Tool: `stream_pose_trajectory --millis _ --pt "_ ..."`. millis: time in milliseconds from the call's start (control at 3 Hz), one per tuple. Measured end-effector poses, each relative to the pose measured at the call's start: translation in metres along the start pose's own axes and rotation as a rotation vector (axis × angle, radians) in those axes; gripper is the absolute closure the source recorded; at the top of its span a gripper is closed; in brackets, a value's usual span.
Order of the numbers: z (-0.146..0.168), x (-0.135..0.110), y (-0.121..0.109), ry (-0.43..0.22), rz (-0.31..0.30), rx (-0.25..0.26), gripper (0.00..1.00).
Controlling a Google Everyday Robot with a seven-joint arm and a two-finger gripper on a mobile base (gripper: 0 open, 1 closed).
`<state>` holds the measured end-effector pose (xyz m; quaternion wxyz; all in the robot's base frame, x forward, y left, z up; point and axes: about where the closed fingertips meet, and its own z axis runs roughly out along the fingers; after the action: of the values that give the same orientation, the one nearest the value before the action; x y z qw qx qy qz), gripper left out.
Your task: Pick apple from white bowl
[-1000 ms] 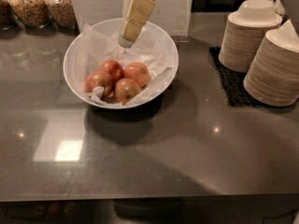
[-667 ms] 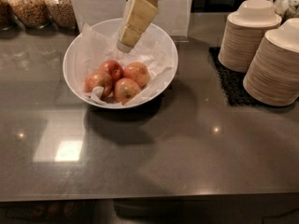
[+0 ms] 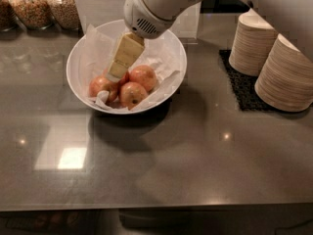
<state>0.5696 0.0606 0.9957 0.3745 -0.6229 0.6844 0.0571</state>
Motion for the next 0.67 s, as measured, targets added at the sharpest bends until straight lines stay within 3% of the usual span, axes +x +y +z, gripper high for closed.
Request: stream_pose_trajectory --millis 333,667 --pt "0.017 0.005 0.001 -0.006 -0.012 0.004 0.0" --pt "0.054 0.016 0.003 -0.056 0.0 0.008 0.0"
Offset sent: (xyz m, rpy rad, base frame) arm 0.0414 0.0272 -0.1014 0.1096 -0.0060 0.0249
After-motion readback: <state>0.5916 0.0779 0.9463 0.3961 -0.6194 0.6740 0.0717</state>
